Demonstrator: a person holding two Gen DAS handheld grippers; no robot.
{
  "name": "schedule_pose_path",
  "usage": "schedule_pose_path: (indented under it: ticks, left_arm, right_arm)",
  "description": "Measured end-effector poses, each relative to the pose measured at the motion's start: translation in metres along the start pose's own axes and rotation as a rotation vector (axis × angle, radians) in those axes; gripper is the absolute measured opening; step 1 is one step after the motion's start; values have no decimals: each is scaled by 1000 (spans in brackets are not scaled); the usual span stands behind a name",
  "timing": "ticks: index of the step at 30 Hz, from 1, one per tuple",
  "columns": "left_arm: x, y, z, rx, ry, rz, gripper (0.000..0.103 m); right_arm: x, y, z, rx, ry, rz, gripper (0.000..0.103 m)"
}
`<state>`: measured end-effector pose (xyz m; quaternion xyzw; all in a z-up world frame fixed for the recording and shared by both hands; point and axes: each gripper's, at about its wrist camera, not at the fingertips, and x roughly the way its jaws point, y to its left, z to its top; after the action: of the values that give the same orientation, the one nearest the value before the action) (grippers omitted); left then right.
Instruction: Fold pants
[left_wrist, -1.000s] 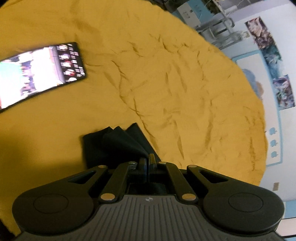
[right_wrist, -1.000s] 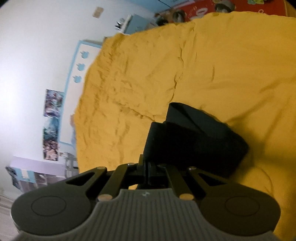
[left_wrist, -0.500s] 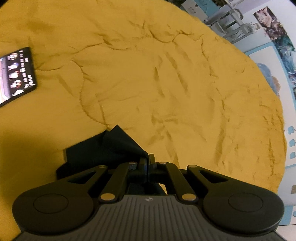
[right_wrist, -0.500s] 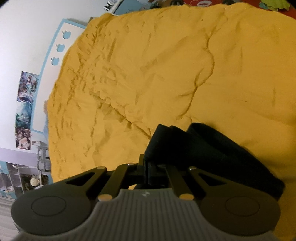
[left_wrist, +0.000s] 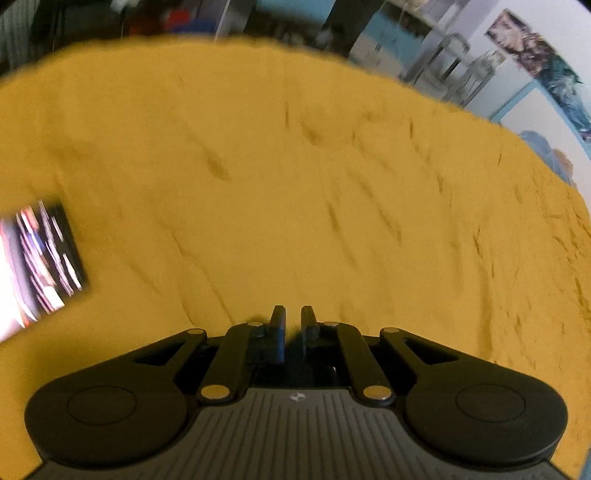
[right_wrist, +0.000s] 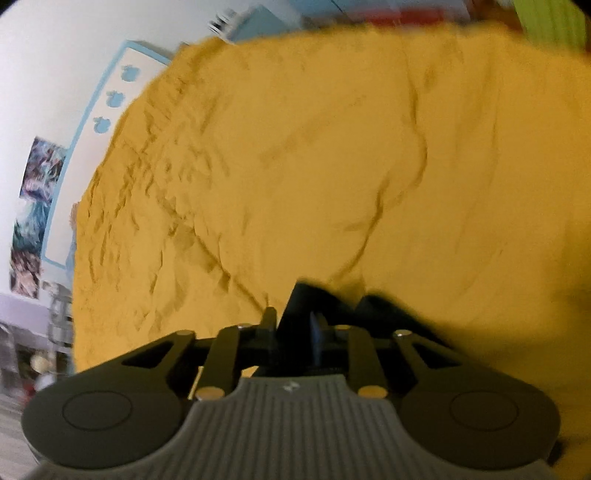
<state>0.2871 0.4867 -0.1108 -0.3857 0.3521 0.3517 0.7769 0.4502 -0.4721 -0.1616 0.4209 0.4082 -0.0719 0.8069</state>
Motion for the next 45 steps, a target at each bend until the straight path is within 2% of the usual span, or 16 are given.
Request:
schedule_pose_path:
  ticks: [3, 6, 9, 12, 14, 17, 20, 25, 30, 31, 32, 33, 34, 40, 42, 45]
  left_arm:
    - [-25, 8, -1, 63, -11, -36, 23]
    - [-40, 13, -20, 176, 23, -66, 35]
    - [-42, 19, -43, 238, 85, -98, 36]
    - [-43, 28, -60, 218, 117, -141, 37]
    - [-41, 33, -65, 200, 123, -163, 43]
    - [-27, 35, -66, 171, 135, -151, 45]
    - [-24, 44, -68, 85, 137, -156, 45]
    - [-36, 64, -81, -24, 114, -201, 47]
    - [-27, 65, -79, -57, 96, -224, 48]
    - [-25, 66, -78, -76, 87, -237, 47]
    - [-23, 67, -77, -98, 88, -248, 38]
    - [-21, 70, -76, -123, 95, -251, 14]
    - [-22, 72, -76, -137, 95, -253, 4]
    - [-51, 85, -82, -121, 10, -284, 3]
    - [-49, 90, -81, -127, 19, -286, 3]
    - [-31, 89, -80, -102, 64, -238, 3]
  right_arm:
    - [-27, 15, -11, -148, -61, -2, 17]
    - [-47, 28, -38, -279, -68, 21, 19]
    - [-55, 37, -75, -368, -34, 49, 21]
    - [-58, 39, -112, -380, 17, 113, 21]
    - [-61, 39, -132, -370, 43, 159, 21]
    - [-62, 45, -162, -370, 60, 216, 21]
    - [-71, 46, -194, -386, 82, 250, 21]
    - [-83, 45, -238, -483, 69, 250, 22]
    - [-79, 37, -263, -535, 69, 210, 23]
    - [-78, 38, -267, -537, 68, 211, 23]
    - [-78, 39, -270, -539, 67, 211, 23]
    - [-78, 40, -273, -547, 64, 209, 23]
    - [-78, 41, -274, -556, 60, 207, 23]
    - [-88, 32, -273, -570, 48, 196, 24]
    - [-88, 32, -272, -565, 46, 197, 24]
    - [-89, 34, -272, -581, 50, 196, 24]
